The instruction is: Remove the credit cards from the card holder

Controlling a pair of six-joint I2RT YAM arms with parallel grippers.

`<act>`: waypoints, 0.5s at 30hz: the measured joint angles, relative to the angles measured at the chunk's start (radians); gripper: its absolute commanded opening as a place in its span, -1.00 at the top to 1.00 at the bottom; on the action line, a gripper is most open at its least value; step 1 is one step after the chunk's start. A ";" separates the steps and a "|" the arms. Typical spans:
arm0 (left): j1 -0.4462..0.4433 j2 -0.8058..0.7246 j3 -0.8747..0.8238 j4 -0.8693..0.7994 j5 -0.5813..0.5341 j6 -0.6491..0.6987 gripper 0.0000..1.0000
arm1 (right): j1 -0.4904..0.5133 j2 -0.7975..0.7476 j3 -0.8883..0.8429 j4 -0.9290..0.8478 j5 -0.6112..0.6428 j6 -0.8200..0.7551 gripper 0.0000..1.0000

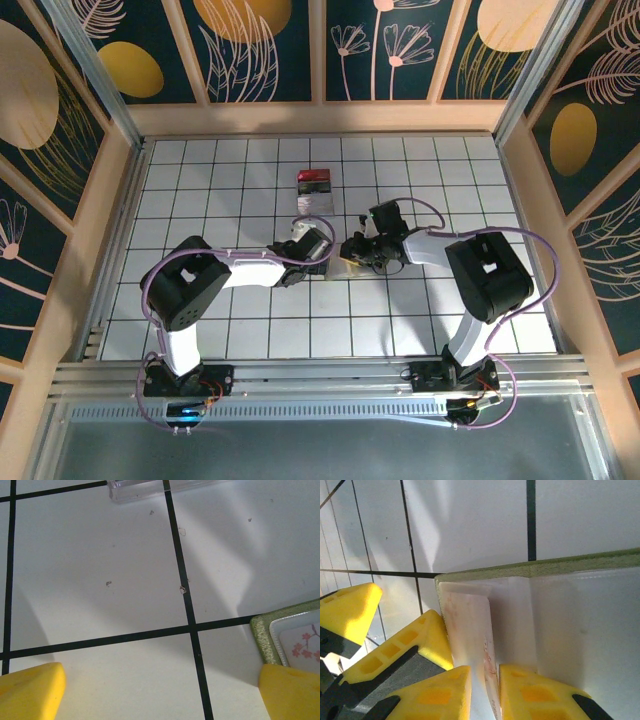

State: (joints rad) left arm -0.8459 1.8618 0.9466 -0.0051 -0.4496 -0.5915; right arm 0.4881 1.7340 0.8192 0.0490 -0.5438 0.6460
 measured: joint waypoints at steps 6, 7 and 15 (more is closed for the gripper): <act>0.010 0.003 0.009 -0.010 -0.005 0.008 -0.98 | -0.004 0.000 -0.007 0.050 -0.027 0.016 0.57; 0.012 0.003 0.010 -0.010 -0.005 0.011 -0.98 | -0.004 0.000 -0.010 0.057 -0.031 0.018 0.57; 0.013 0.008 0.019 -0.017 -0.008 0.014 -0.97 | -0.016 0.000 -0.037 0.118 -0.061 0.043 0.58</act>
State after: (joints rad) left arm -0.8330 1.8698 0.9657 -0.0219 -0.4576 -0.5770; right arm 0.4725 1.7340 0.7826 0.1673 -0.6044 0.6895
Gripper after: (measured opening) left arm 0.988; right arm 0.208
